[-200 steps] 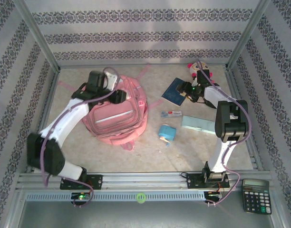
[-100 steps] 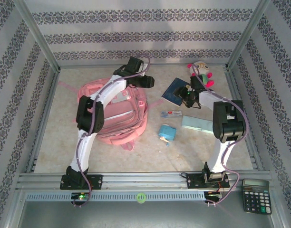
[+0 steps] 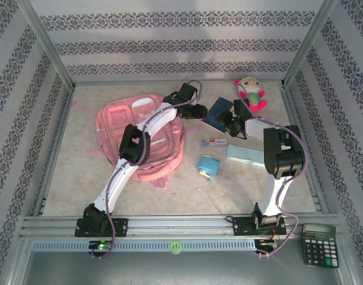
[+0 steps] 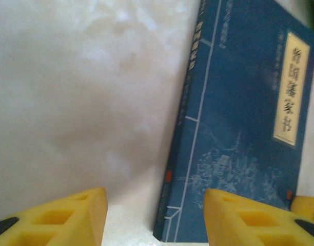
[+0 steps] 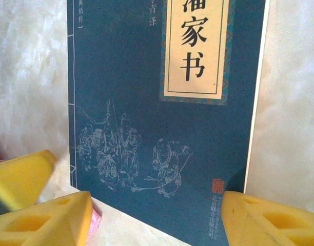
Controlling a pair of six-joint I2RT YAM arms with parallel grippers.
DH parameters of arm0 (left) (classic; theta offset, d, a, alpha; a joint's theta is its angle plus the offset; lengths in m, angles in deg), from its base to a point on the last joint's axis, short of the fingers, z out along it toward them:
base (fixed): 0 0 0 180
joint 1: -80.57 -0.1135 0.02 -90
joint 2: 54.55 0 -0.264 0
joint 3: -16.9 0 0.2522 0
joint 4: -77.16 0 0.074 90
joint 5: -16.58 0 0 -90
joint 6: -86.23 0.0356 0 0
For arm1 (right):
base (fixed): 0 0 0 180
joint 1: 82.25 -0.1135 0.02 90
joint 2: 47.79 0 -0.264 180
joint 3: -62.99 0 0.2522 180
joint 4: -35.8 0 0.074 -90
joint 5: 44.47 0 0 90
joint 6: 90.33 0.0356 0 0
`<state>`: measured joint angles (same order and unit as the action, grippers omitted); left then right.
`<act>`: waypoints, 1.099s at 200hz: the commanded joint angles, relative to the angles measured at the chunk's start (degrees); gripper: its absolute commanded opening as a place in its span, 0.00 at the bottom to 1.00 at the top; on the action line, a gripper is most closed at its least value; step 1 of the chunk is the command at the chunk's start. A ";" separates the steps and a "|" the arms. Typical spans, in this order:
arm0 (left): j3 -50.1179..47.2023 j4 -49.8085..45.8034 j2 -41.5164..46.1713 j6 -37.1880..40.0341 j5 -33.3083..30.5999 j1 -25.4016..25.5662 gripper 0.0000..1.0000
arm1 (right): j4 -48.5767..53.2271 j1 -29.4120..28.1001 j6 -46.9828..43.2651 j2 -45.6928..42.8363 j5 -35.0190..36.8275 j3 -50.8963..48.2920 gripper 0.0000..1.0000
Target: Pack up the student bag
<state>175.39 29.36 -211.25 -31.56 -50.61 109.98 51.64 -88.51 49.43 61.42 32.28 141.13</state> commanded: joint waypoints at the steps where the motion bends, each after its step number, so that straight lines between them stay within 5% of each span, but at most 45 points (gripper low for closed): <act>1: 2.27 1.27 -1.00 -3.43 0.61 0.76 0.51 | -1.44 -0.31 0.93 -0.17 2.02 -0.59 0.65; 122: 0.78 6.74 0.53 -12.30 18.01 3.03 0.44 | -1.55 -0.15 0.43 5.50 -4.64 3.42 0.38; 188: -5.40 10.21 7.24 -12.46 17.71 2.28 0.47 | -1.00 -0.33 -0.07 3.63 -7.11 2.65 0.32; 202: -5.57 7.58 7.45 -10.00 13.63 2.19 0.47 | 0.90 -0.56 -1.89 -0.10 -3.27 1.82 0.39; 220: -5.45 5.43 6.95 -8.60 9.15 1.62 0.47 | 7.29 0.14 -5.43 -4.78 2.97 2.70 0.63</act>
<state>170.47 36.22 -206.13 -42.71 -36.95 111.38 51.40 -88.45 49.02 63.89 28.69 143.57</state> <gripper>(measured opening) 0.473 0.485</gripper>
